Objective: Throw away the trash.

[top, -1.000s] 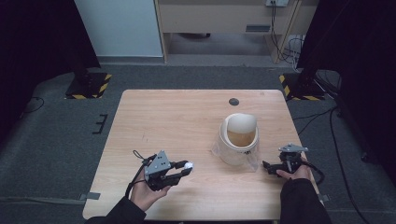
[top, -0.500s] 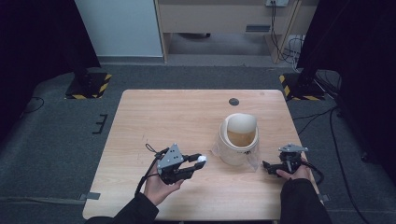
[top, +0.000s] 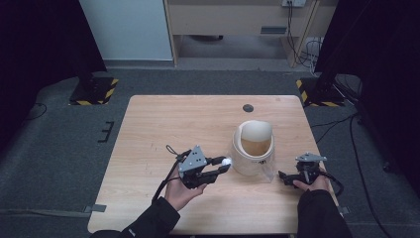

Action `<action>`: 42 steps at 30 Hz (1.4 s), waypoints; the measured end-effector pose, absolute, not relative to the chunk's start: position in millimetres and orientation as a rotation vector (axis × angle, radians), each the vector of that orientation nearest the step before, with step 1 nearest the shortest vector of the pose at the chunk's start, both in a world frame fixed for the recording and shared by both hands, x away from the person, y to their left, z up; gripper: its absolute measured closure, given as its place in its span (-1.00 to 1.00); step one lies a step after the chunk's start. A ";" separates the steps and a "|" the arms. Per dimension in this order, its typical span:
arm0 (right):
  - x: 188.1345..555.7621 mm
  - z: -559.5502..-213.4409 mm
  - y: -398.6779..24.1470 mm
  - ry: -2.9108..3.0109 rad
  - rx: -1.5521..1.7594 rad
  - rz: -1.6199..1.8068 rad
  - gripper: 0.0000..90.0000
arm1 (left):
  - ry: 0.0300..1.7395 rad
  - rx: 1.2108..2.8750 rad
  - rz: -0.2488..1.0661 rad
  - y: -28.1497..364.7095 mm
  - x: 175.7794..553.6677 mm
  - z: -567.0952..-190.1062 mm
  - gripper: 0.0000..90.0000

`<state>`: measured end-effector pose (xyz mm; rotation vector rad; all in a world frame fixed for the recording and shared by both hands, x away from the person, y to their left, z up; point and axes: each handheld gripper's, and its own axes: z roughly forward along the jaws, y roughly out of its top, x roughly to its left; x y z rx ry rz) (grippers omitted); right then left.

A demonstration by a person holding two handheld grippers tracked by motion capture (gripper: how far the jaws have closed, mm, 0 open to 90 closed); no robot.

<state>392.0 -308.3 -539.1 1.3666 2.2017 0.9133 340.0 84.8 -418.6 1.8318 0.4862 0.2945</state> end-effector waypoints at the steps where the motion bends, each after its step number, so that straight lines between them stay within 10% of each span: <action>1: 392.0 -539.1 -308.3 2.202 1.367 0.913 -0.99 | 0.479 1.831 0.296 80.2 342.3 -417.3 0.50; 42: 392.0 -539.1 -308.3 2.202 1.366 0.913 -0.99 | 0.518 1.807 0.307 -1.7 384.8 -431.7 0.49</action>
